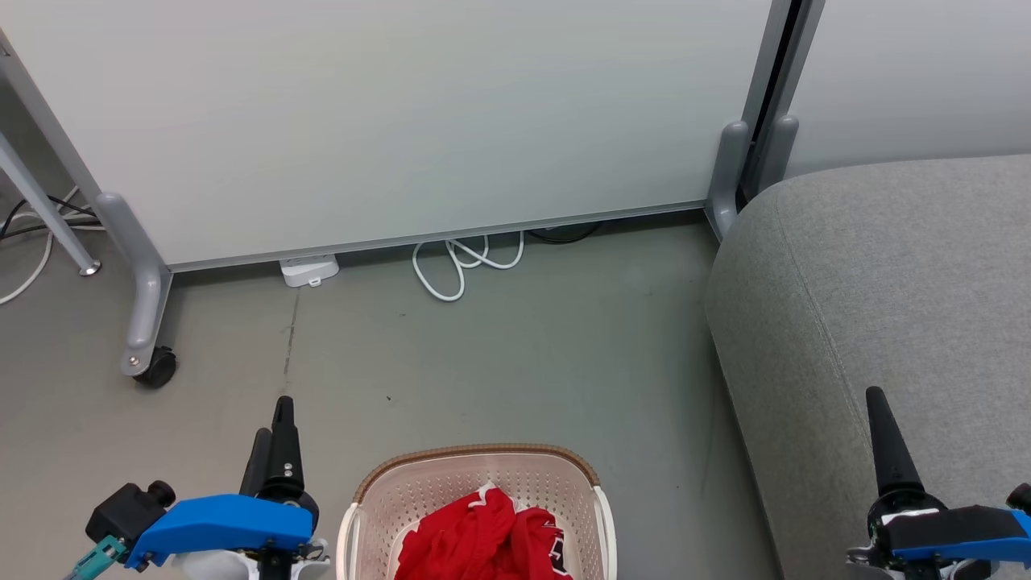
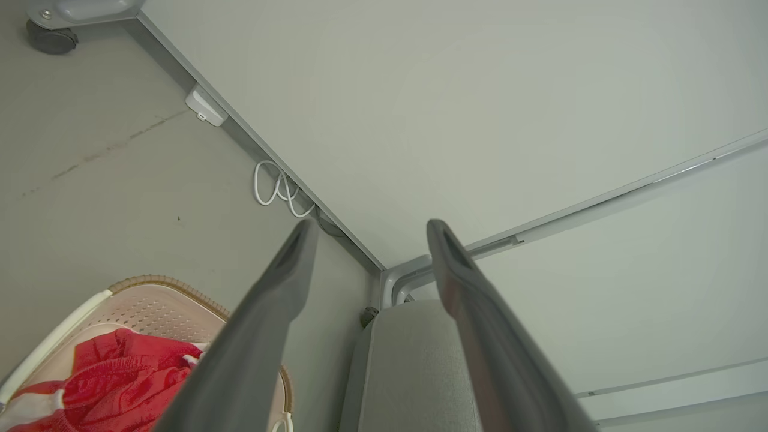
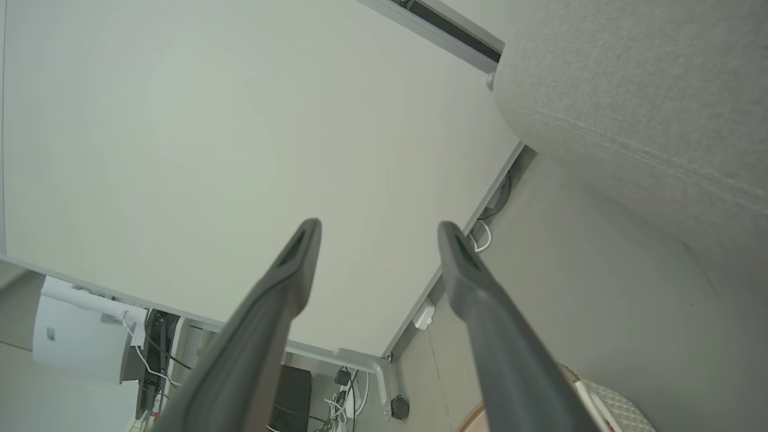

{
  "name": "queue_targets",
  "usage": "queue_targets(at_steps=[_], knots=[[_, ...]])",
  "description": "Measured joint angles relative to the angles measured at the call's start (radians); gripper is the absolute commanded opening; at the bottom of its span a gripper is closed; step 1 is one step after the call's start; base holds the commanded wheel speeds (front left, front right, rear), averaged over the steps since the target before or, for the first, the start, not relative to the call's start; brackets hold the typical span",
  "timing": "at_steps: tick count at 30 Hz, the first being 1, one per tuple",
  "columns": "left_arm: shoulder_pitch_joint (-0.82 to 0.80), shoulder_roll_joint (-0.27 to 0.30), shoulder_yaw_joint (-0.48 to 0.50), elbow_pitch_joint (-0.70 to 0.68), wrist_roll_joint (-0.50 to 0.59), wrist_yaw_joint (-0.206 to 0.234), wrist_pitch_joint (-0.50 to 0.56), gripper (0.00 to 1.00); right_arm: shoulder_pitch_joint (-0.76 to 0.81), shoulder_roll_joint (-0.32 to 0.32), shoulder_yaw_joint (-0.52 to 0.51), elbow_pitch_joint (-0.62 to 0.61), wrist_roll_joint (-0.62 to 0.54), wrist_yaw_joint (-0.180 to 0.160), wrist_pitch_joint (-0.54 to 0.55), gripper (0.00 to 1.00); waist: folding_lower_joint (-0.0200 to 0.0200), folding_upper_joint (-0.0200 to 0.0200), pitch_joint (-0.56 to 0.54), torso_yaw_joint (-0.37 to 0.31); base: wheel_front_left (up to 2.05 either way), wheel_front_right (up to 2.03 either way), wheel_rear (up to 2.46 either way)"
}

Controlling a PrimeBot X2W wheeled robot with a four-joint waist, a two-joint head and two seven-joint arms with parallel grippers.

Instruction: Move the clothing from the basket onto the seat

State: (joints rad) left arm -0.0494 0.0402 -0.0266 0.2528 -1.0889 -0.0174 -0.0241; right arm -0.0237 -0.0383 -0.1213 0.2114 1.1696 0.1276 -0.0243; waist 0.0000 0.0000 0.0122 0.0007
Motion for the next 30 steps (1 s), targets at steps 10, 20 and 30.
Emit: queue_targets(at_steps=[10,20,30], knots=[[-0.006,0.002,-0.043,-0.026,0.193,0.014,-0.035,1.0,0.015,-0.001,0.001,-0.03,-0.201,0.0,-0.036,1.0,0.0,0.0,0.002,0.0,0.0,0.0,0.0],[-0.006,0.013,-0.083,-0.023,0.351,0.035,-0.067,1.0,0.028,-0.001,0.0,-0.052,-0.378,0.0,-0.067,1.0,-0.0001,0.0,0.005,0.001,0.0,0.0,0.0],[-0.012,0.023,-0.118,-0.03,0.479,0.052,-0.097,1.0,0.034,-0.002,0.002,-0.064,-0.514,0.0,-0.096,1.0,-0.0001,0.0,0.006,0.003,0.0,0.0,0.0]])
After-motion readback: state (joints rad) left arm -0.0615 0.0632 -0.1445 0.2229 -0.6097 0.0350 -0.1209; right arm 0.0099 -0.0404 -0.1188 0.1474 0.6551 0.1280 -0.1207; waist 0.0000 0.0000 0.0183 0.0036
